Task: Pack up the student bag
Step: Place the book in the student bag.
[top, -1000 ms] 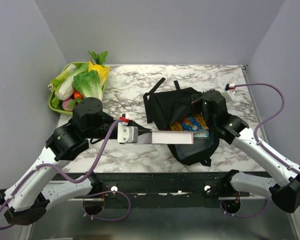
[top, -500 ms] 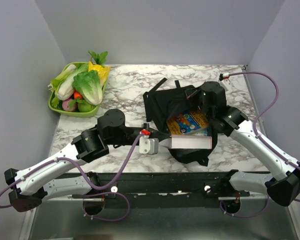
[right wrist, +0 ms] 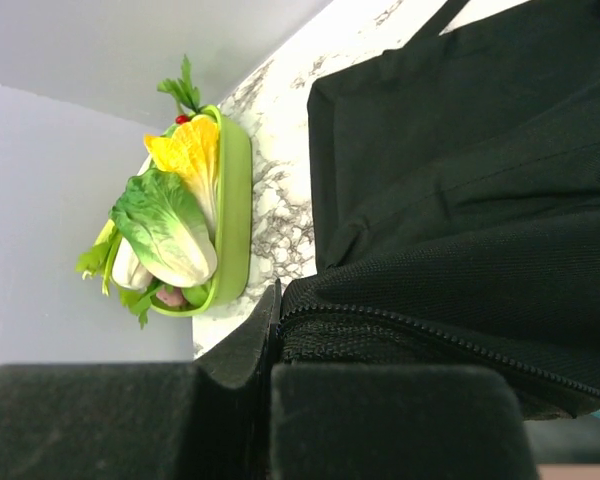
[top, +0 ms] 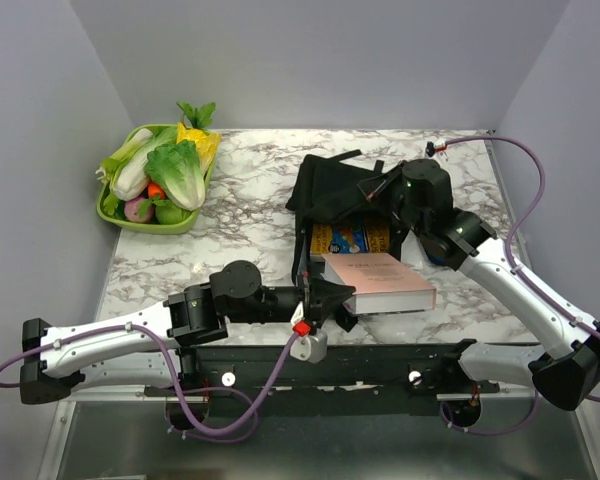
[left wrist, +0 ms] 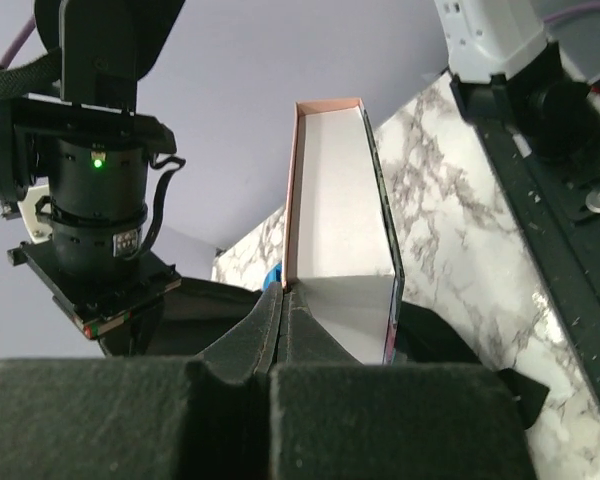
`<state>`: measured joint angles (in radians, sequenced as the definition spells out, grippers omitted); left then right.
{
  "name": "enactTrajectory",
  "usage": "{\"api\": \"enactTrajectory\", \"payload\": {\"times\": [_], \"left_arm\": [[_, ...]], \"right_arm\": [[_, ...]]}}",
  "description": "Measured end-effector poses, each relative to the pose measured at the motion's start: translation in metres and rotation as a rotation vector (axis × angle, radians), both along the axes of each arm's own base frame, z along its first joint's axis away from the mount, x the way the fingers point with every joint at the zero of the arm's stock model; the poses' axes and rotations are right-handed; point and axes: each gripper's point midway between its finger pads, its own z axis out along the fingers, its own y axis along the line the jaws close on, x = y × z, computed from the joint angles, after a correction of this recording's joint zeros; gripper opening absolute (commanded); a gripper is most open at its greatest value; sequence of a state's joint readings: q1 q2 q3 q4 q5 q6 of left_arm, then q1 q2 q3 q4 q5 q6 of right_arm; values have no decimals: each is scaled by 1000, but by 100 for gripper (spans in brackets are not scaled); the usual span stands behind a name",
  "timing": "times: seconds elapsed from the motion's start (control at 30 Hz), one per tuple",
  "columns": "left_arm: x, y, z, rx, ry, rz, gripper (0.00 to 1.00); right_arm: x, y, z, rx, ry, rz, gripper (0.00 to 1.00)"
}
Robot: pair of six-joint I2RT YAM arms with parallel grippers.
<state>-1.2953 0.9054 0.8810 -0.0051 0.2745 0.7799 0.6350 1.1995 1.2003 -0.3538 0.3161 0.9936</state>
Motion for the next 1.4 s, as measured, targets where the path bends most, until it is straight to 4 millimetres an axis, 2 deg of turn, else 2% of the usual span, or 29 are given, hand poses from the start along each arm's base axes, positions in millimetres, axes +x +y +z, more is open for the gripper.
{"api": "enactTrajectory", "payload": {"times": [0.27,0.43,0.6,0.83,1.07,1.27,1.4], "left_arm": [[10,16,-26,-13,-185,54,0],[19,17,-41,-11,-272,89,0],[41,17,-52,8,-308,147,0],[75,18,-79,34,-323,198,0],[72,4,-78,0,-330,149,0],[61,-6,-77,-27,-347,98,0],[69,-7,-83,-22,-368,101,0]], "right_arm": [[-4,3,-4,11,1,27,1],[-8,4,-4,18,0,43,1],[-13,1,0,23,-9,47,1],[-18,-2,-1,11,-15,56,1],[-20,2,-1,13,-13,84,1],[-21,8,-5,3,-7,122,1],[-23,11,-3,-14,-17,151,1]]}}
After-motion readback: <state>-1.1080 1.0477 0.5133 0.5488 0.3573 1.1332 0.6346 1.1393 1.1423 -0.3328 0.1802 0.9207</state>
